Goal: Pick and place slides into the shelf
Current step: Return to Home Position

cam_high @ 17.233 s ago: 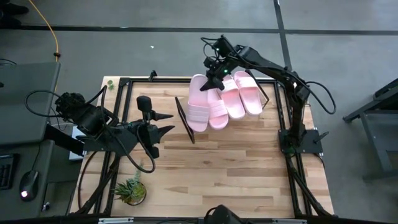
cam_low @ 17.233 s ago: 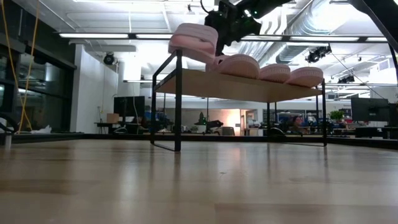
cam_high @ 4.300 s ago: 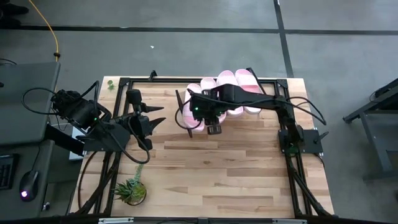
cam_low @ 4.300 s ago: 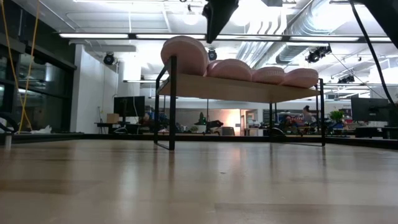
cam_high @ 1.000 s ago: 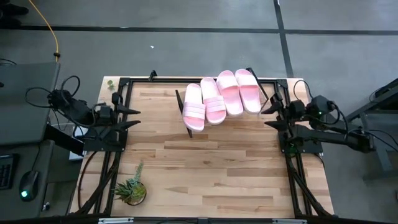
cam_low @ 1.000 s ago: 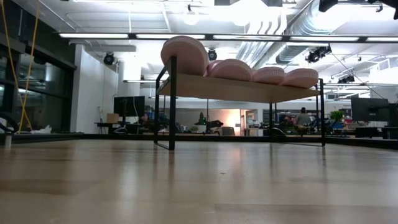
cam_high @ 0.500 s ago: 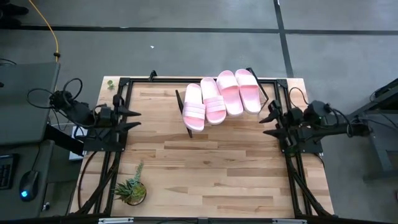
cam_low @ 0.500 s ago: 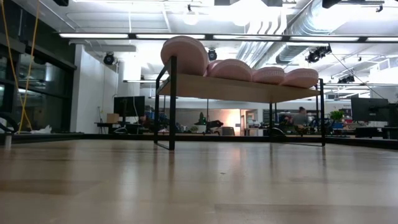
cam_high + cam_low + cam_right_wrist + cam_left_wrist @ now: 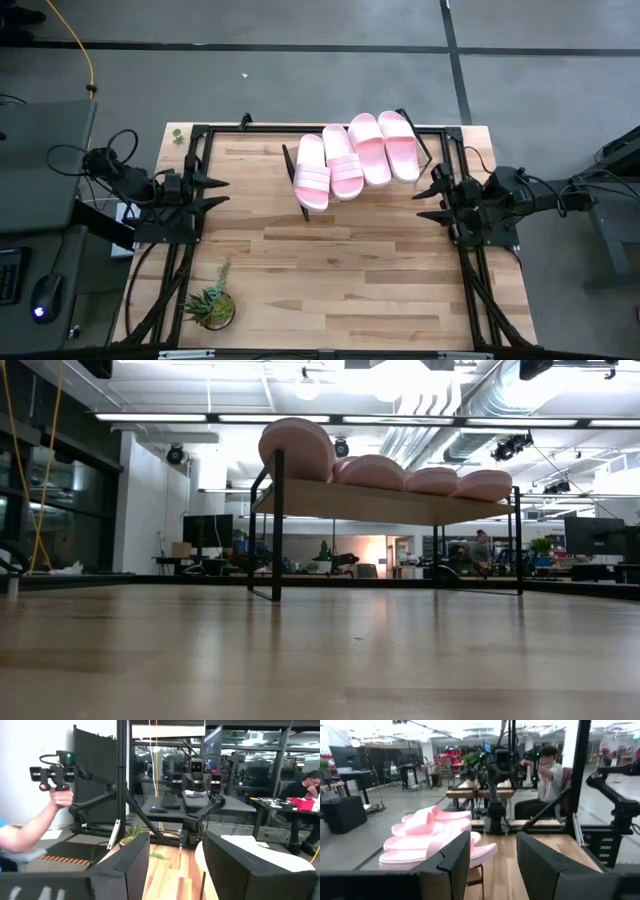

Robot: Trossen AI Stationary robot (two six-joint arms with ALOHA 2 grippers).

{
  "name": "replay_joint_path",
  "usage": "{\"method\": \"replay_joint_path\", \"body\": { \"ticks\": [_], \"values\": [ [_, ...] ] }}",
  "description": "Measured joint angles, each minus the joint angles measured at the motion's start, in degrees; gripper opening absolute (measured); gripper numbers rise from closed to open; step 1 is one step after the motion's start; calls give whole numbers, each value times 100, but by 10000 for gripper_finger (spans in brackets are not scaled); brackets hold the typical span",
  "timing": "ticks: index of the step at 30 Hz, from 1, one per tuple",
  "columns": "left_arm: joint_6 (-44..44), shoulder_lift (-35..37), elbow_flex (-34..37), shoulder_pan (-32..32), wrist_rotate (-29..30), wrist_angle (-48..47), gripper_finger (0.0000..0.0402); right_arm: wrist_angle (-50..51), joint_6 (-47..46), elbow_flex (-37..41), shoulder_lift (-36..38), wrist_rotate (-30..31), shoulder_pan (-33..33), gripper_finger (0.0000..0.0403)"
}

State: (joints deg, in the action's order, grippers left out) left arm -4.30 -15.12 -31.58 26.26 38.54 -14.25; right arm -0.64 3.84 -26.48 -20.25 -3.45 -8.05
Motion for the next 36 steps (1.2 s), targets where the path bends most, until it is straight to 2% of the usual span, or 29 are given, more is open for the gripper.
{"method": "replay_joint_path", "body": {
  "ticks": [6,14,27,31,36],
  "values": [
    [-14,275,320,0,-402,278,144,49,-42,0,2,-6,0,176],
    [44,418,519,-2,-343,521,143,172,-143,0,2,-8,2,176],
    [24,376,821,-4,-53,1019,107,192,11,0,0,6,9,176],
    [163,374,828,-6,388,927,123,194,146,0,0,23,9,176],
    [90,371,898,-7,398,995,162,194,159,0,0,241,9,176]
  ]
}}
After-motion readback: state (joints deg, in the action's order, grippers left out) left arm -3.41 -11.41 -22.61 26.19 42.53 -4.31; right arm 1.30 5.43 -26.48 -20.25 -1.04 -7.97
